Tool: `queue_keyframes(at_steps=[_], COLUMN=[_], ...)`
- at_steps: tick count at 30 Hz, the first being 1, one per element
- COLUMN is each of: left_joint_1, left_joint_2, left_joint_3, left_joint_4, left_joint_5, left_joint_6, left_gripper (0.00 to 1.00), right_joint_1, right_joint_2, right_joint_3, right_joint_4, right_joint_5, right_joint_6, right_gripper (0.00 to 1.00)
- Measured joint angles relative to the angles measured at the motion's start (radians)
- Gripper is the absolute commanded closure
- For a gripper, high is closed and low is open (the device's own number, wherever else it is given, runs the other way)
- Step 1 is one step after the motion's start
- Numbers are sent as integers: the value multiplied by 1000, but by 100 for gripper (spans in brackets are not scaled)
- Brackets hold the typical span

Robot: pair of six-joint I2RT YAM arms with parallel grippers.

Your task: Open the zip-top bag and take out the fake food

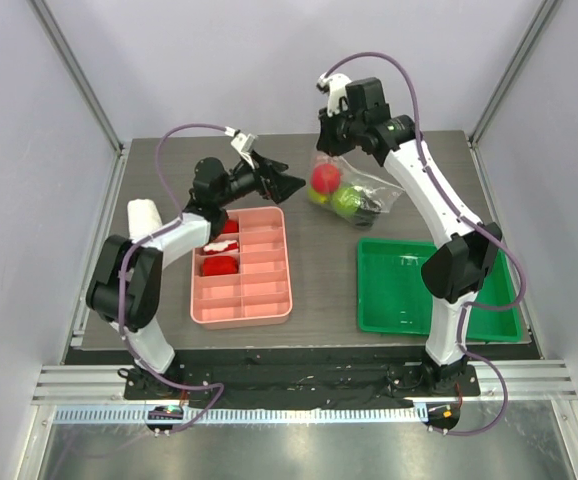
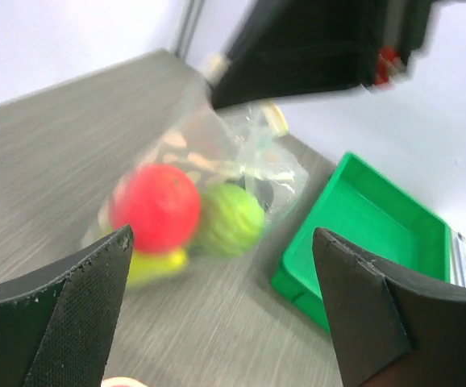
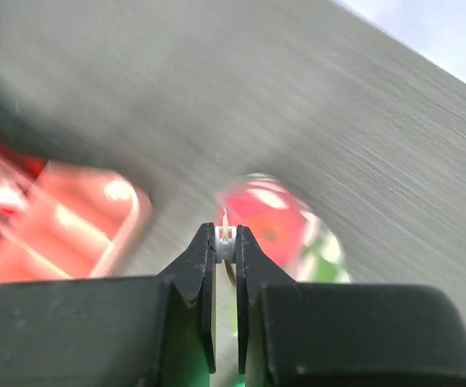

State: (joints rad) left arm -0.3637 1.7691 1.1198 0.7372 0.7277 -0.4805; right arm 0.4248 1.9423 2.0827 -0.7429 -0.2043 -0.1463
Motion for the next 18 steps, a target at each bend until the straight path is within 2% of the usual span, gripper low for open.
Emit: queue_keyframes(at_steps=[2,5,9,11,18], left_joint_1=[-35,-166,-354,-414,-426], left_joint_2=[-52,-79,-49,-3,127], left_joint_3=[-52,-70,-62,-32,76], left_joint_4=[39,85,112,124,76], left_joint_5=[-74,-240,-479,-575,-890], left_joint_6=[-1,50,129,155,202], left_gripper=[7,0,0,0,0], right_joint_1=[2,6,18,30,78], right_joint_2=[0,-1,-4,-9,-81], right_joint_3=[28,37,5,-19,-134], right_joint_4=[20,58,90,94,115], right_joint_5=[58,152,245,285,391], right_joint_6=[117,304,515,600,781], right_gripper=[98,98,98,98,98])
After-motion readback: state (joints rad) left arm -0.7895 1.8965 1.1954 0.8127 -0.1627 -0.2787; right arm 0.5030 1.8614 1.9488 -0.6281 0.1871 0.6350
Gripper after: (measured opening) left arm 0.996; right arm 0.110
